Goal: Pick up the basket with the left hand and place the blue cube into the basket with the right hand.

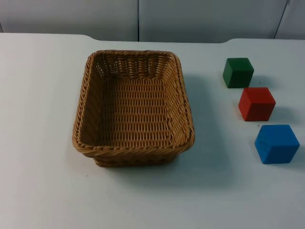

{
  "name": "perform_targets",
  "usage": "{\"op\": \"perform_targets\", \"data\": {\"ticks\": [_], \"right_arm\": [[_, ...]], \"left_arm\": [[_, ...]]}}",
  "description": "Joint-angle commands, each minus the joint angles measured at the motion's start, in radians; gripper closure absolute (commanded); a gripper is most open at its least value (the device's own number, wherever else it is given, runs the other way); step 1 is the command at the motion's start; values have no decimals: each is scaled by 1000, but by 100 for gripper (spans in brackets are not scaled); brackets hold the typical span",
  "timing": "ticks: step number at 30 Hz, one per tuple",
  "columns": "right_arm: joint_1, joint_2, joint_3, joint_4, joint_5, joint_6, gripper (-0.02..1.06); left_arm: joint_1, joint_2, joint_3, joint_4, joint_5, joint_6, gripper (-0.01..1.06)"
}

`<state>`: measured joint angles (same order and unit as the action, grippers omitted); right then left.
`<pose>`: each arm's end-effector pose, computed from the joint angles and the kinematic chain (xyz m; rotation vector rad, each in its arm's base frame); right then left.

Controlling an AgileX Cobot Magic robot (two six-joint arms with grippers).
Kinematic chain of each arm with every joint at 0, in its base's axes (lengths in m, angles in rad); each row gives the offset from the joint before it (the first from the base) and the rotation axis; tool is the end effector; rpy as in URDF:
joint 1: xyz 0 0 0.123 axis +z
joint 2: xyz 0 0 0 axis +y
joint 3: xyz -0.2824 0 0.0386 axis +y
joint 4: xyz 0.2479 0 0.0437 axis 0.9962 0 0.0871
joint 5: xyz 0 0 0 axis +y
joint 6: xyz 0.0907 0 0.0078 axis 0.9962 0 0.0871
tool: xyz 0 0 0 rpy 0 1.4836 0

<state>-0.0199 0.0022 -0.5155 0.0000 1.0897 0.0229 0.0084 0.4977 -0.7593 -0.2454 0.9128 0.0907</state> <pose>-0.0075 0.0001 0.2791 0.0441 2.0595 0.0019 0.0747 -0.0169 0.3513 0.0412 2.1172 -0.2364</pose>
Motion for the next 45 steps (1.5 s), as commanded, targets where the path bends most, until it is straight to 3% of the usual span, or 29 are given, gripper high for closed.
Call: {"op": "perform_targets", "data": {"ticks": [1, 8, 23, 35, 45], "right_arm": [[-6, -2, 7, 0, -10, -4, 0], [-6, -2, 7, 0, -10, -4, 0], [-6, -2, 7, 0, -10, -4, 0], [-6, -2, 7, 0, -10, -4, 0], [-6, -2, 7, 0, -10, -4, 0]], "left_arm": [[-3, 45, -24, -85, -75, 68, 0], [-3, 132, -57, -170, -155, 128, 0], [-3, 498, -103, -564, -216, 493, 0], [-3, 789, -107, -799, -273, 723, 0], [-5, 1023, -203, -821, -248, 740, 1]]}}
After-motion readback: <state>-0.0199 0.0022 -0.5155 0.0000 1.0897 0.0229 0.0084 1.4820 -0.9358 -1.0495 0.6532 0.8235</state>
